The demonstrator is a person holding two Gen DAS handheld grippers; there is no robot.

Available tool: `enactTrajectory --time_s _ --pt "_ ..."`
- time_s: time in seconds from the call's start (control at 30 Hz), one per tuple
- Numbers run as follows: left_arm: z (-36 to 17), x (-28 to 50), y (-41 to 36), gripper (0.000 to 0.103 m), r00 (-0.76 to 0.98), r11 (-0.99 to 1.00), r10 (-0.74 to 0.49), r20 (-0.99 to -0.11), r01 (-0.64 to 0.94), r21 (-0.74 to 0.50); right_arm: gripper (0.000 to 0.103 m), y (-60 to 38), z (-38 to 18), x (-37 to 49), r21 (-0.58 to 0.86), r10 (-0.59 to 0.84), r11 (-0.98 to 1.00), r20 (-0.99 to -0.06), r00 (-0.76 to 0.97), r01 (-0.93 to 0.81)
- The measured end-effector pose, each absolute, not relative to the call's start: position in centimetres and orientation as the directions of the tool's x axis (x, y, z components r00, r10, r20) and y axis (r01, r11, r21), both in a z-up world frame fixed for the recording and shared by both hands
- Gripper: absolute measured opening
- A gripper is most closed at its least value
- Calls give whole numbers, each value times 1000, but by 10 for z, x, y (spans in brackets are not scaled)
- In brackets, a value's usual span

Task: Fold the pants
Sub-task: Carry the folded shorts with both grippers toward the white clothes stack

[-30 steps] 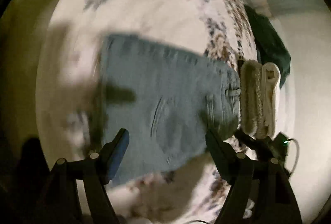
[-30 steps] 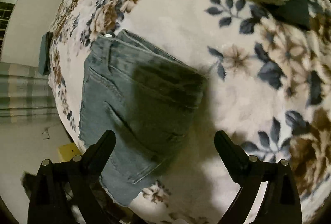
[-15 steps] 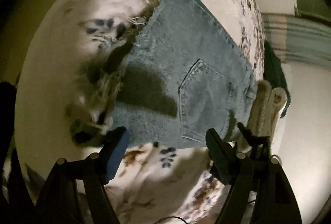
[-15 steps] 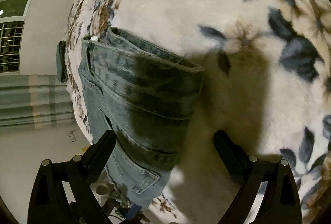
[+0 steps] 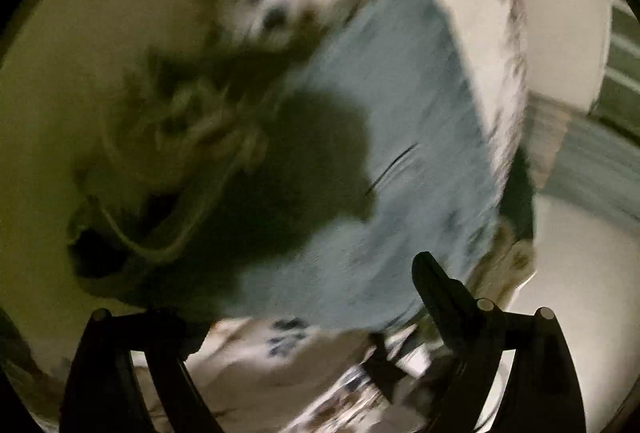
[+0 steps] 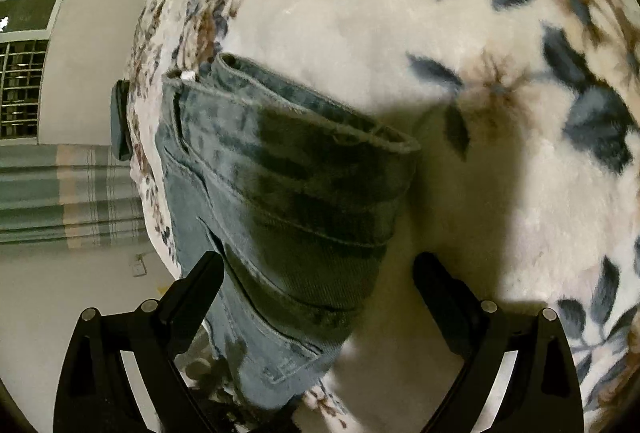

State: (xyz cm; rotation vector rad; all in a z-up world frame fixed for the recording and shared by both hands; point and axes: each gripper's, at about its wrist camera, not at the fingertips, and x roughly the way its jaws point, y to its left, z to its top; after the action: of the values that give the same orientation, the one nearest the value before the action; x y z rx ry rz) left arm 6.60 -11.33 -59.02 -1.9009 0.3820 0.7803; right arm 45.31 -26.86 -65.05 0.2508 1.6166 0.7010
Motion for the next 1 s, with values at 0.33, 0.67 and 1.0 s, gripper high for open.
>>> enactTrajectory --time_s 0.33,0.67,1.0 --pt "-586 58 -58 21 731 -377 103 -675 -599 -706 27 -273 -631 440 566 575 796 -818 -25 -215" --pt "-592 -2 -30 23 762 -222 76 -643 -616 -756 23 -298 -639 354 621 609 767 -783 -125 -160" --pt "-608 7 -37 41 804 -251 138 -579 -537 -805 70 -287 -681 371 746 728 662 -664 -172 -79"
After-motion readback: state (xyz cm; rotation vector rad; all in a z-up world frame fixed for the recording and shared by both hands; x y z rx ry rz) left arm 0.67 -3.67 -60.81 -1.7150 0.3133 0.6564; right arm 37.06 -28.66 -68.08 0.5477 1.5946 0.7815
